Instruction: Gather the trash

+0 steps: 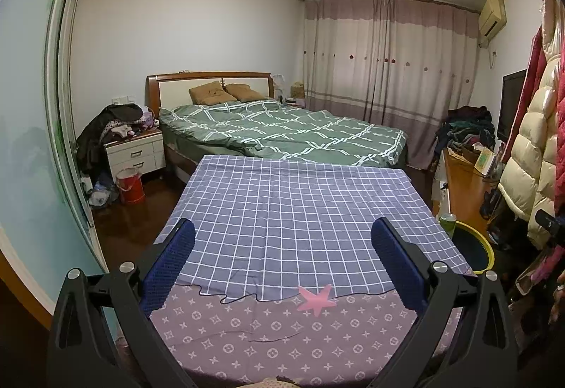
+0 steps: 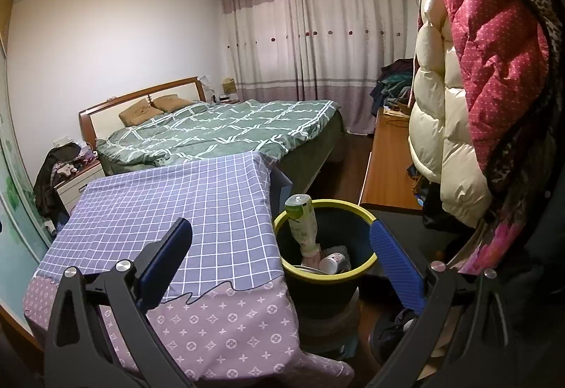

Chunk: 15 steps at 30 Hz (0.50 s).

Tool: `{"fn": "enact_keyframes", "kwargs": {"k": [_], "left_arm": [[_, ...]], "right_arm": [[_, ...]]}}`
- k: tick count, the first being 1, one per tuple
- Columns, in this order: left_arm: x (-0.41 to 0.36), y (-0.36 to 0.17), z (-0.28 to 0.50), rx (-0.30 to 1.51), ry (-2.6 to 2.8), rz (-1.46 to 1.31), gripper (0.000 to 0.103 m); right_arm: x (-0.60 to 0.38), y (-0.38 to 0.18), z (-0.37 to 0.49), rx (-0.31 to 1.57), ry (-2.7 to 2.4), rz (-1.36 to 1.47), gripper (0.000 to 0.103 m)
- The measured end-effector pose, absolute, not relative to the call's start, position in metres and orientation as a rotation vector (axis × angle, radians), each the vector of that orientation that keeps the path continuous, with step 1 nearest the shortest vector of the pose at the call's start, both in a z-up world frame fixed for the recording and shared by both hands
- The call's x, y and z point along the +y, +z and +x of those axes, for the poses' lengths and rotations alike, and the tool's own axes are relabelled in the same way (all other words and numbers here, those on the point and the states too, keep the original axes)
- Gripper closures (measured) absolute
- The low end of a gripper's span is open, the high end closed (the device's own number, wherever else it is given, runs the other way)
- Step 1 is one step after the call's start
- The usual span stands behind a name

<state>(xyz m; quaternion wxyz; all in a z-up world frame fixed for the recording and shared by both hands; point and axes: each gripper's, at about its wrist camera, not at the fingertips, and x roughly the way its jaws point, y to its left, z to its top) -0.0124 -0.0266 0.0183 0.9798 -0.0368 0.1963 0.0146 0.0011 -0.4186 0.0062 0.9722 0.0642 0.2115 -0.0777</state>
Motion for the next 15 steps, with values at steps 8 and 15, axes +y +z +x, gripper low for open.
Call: {"fn": "enact_keyframes", "kwargs": {"k": [8,15], "left_arm": [[-0.0244,0.0167,-0.0105,0.400,0.026,-0.080,0.005],[-0.0262,0.0150,-0.0088,0.406,0.023,-0.074,0.005]], "right_arm": [[-0.4178,0.0045,0.0029,0.430,-0.153,0.134,0.007],[-0.4180,0.0038,0.0034,0.431,-0.151,0.136,0.007]]}}
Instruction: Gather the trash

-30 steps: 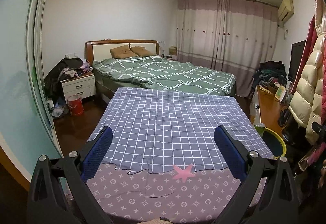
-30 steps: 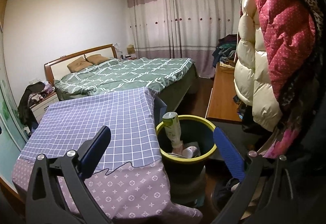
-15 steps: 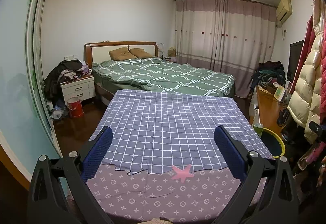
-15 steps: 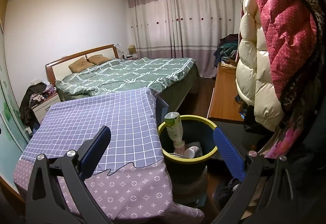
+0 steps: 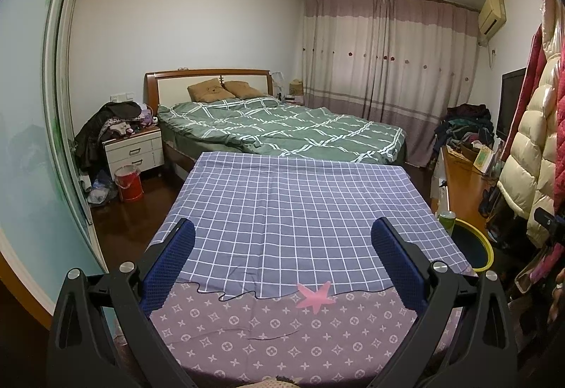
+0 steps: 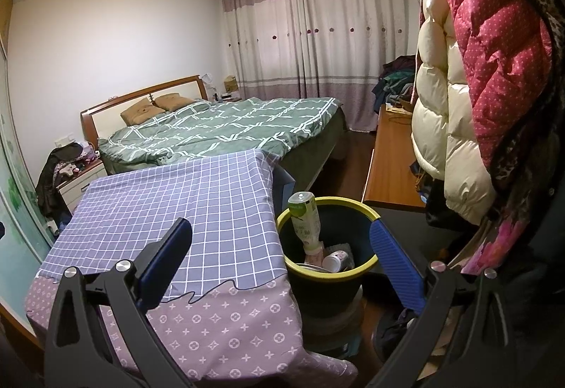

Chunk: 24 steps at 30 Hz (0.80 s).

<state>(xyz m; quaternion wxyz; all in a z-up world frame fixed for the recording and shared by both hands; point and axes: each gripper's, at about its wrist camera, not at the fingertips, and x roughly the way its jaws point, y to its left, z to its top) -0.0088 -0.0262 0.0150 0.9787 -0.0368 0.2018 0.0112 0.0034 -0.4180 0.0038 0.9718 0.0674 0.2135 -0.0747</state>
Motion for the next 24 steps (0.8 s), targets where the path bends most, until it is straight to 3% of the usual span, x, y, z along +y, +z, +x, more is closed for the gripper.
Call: {"fn": "enact_keyframes", "kwargs": {"k": [24], "left_arm": [[-0.0301,0.0107,-0.0066,0.412,0.021,-0.069,0.005]], "right_arm": [[-0.4171,0.0016,0.0046,0.437,-0.141,0.144,0.007]]}}
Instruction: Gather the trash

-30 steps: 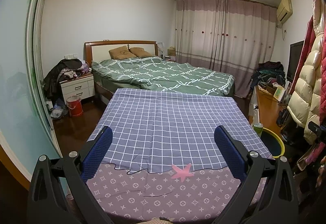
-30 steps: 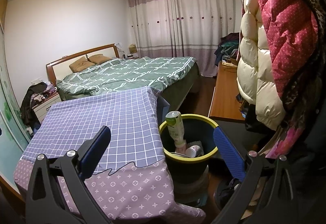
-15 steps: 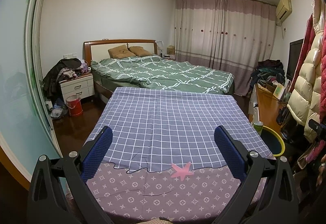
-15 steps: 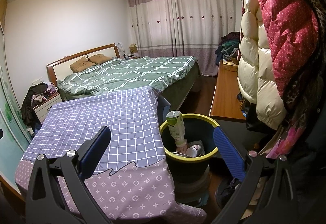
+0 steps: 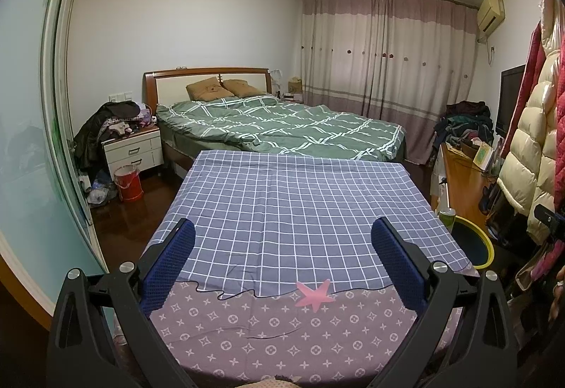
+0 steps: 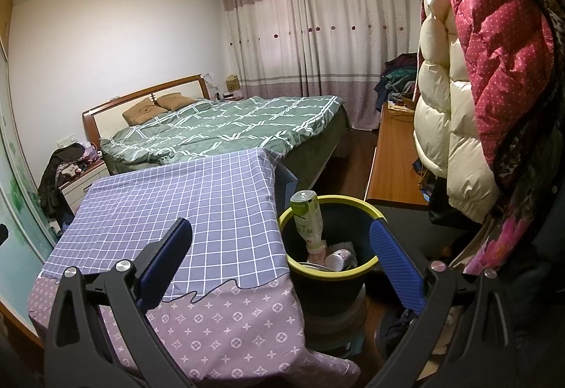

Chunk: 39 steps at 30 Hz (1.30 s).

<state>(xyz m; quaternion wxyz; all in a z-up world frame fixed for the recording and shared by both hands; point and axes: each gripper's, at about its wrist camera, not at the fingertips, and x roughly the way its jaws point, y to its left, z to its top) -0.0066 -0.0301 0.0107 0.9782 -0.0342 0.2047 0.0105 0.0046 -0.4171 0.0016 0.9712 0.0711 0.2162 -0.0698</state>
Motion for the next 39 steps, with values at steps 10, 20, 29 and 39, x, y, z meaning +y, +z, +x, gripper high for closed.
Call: {"fn": "enact_keyframes", "kwargs": {"k": [10,20,29,39], "left_arm": [[-0.032,0.008,-0.005,0.420,0.021,-0.061,0.005],[-0.033,0.007,-0.005,0.422,0.021,-0.060,0.005],[-0.033,0.007,-0.005,0.422,0.017,-0.061,0.005],[-0.033,0.001,0.000,0.437,0.006,-0.067,0.005]], "right_arm": [[-0.415,0.000,0.006,0.442,-0.133,0.141,0.007],[-0.415,0.000,0.006,0.442,-0.134,0.144,0.007],[-0.415,-0.001,0.007,0.447,-0.129,0.145,0.007],[-0.415,-0.002,0.008,0.448,-0.128,0.146,0.007]]}}
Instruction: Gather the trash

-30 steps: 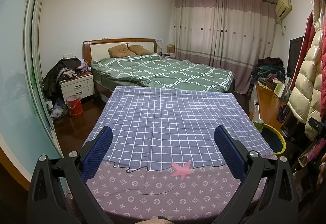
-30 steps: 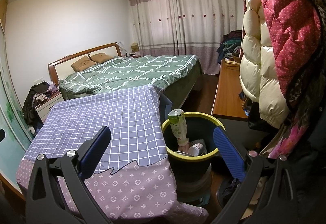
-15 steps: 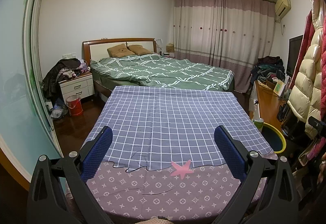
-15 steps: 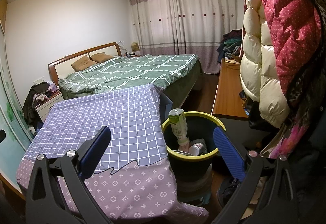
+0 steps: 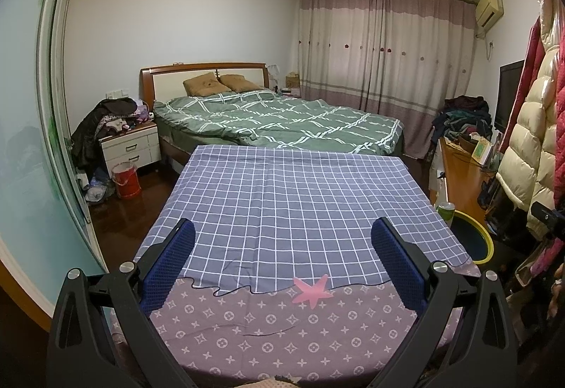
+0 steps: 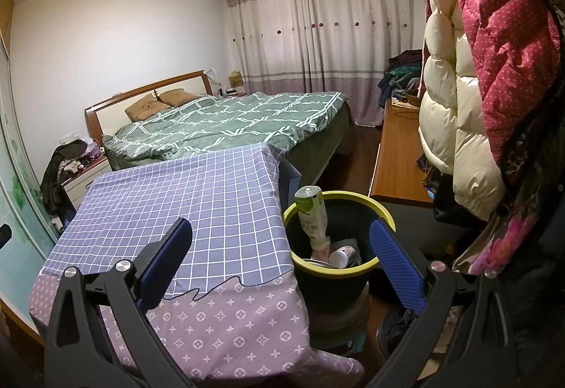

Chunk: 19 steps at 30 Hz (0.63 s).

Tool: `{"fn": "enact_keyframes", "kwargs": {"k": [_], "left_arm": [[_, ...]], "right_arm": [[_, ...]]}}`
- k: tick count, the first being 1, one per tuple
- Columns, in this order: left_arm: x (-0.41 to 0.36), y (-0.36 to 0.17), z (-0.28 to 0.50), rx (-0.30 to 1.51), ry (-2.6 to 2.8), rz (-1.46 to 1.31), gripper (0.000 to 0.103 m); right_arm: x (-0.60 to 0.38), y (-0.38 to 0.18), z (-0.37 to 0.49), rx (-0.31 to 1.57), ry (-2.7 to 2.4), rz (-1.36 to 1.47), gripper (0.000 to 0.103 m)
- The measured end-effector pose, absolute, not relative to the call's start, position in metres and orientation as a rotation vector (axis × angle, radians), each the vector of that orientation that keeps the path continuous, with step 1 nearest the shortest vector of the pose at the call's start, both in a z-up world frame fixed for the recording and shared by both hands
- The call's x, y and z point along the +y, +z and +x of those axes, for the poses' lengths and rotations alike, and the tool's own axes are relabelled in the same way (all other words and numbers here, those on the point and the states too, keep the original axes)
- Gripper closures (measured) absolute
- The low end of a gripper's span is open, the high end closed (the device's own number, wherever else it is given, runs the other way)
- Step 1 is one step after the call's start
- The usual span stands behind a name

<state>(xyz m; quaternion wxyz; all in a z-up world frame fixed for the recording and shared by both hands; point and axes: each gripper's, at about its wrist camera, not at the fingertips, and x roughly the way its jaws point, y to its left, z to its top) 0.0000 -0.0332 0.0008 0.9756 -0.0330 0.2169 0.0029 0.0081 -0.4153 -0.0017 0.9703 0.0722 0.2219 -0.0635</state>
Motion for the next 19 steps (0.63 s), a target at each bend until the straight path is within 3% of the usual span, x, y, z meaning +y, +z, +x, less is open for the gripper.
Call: {"fn": "enact_keyframes", "kwargs": {"k": [19], "left_arm": [[-0.016,-0.008,0.034,0.493,0.016,-0.083,0.005]], "right_arm": [[-0.398,0.000,0.035,0.485,-0.005,0.123,0.007]]}}
